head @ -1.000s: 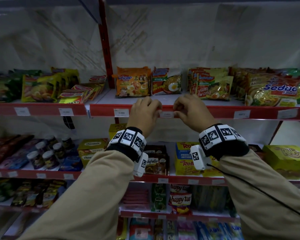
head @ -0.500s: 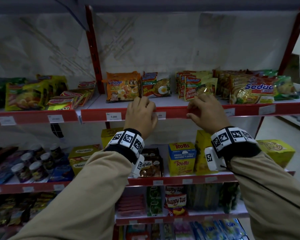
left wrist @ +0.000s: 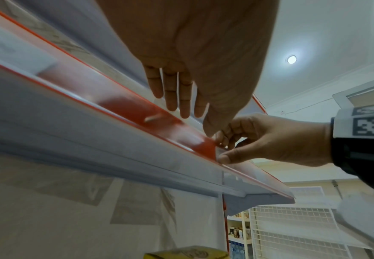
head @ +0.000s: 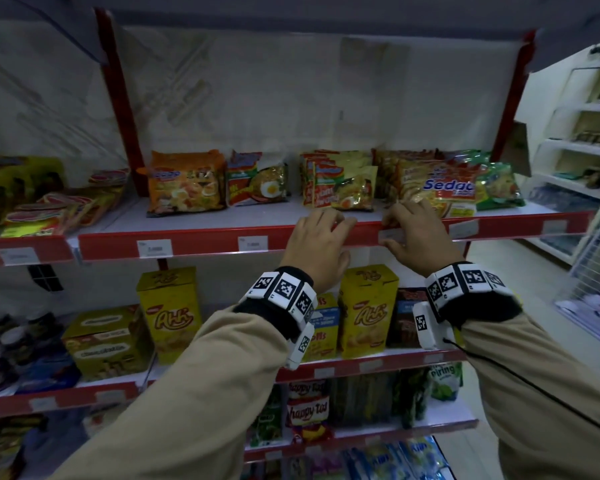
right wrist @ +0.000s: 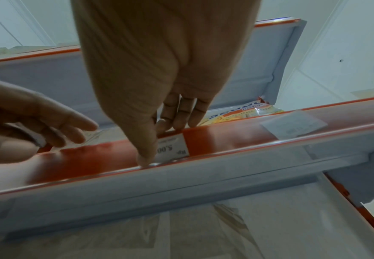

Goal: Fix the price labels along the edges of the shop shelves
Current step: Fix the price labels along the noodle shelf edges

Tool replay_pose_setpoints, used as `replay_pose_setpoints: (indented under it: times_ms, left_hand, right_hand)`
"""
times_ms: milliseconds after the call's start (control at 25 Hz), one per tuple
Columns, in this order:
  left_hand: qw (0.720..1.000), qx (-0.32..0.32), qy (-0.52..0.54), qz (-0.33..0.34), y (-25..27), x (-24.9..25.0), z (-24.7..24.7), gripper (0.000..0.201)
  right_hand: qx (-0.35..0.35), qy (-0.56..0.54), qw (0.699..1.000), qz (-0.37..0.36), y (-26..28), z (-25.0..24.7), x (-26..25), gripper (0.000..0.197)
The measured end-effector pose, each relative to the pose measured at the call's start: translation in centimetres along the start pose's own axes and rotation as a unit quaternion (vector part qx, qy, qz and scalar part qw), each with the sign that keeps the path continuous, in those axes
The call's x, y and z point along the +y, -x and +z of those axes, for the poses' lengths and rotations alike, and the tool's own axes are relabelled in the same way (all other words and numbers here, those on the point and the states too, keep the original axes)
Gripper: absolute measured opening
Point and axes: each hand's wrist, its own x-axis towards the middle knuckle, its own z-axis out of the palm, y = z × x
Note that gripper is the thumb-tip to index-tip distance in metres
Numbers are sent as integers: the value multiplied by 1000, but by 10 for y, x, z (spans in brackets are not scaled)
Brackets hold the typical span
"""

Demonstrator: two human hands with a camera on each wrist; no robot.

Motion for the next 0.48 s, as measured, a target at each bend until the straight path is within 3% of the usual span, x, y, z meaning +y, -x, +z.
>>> replay_pose_setpoints:
  times_ms: [320, 480]
  left_hand:
    - [998, 45, -20, -26, -19, 29, 22, 33]
    - [998, 48, -7, -41, -23, 32, 24, 28]
  right_hand:
    - [18, 13, 999, -48, 3, 5, 15, 28]
    - [17, 46, 998, -37, 6, 9, 12, 22]
